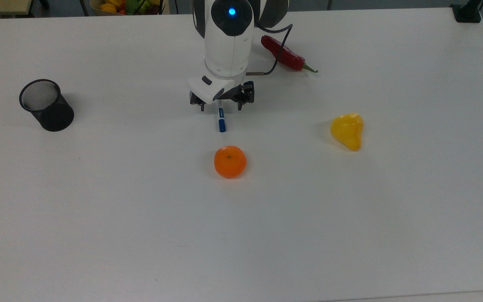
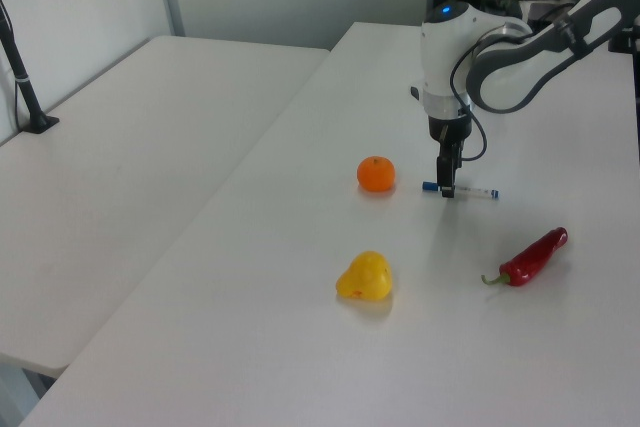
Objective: Place marker
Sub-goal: 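Close the gripper on the marker's middle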
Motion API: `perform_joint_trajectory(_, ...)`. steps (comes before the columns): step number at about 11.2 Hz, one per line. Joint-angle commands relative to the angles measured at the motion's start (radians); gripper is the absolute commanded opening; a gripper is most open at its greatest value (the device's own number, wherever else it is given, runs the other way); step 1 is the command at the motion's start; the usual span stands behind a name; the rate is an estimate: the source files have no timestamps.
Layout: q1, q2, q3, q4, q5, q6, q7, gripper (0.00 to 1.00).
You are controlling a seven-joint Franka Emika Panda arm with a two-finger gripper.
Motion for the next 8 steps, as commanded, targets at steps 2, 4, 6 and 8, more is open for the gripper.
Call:
perform_joint_trajectory(2, 0.0, 0.006, -0.005, -0.012, -0.032, 0.042, 0.036, 0.88)
perform_joint_trajectory(4, -0.003, 0.006, -0.005, -0.013, -0.032, 0.042, 0.036, 0.71)
perform_joint_trajectory(6, -0.003, 0.006, -0.003, -0.012, -0.032, 0.042, 0.037, 0.42)
perform_joint_trajectory(8, -0.003, 0.005, -0.005, -0.013, -0.032, 0.042, 0.039, 0.08)
